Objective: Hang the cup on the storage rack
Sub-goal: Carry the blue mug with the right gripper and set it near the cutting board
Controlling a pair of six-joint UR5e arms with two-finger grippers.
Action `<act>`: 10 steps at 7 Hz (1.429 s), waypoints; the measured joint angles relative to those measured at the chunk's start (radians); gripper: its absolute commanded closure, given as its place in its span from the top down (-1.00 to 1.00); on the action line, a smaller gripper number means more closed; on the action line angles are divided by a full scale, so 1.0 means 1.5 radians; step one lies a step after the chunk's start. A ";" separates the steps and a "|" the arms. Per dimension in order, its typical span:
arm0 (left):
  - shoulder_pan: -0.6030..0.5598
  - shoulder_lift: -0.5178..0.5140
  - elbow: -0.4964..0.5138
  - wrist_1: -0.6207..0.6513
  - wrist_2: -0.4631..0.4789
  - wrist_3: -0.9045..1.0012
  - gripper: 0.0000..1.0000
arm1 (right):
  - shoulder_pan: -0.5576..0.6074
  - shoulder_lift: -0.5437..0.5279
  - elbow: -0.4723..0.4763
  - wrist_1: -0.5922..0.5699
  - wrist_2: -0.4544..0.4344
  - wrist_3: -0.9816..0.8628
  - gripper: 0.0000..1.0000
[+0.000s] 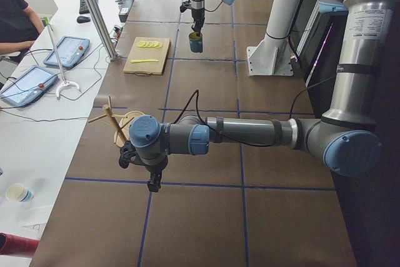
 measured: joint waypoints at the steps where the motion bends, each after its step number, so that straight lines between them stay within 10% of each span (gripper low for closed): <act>1: 0.000 0.000 0.000 0.000 0.000 0.000 1.00 | -0.010 0.006 -0.015 0.009 -0.005 0.018 -0.97; 5: 0.000 0.000 -0.001 0.000 0.000 -0.001 1.00 | -0.016 0.032 -0.100 0.092 -0.015 0.108 -0.90; 8: 0.000 0.000 -0.001 0.000 0.000 -0.001 1.00 | -0.017 0.034 -0.105 0.089 -0.016 0.115 0.98; 10: 0.001 -0.001 0.001 0.000 0.001 -0.001 1.00 | -0.018 0.033 -0.103 0.089 -0.016 0.115 0.99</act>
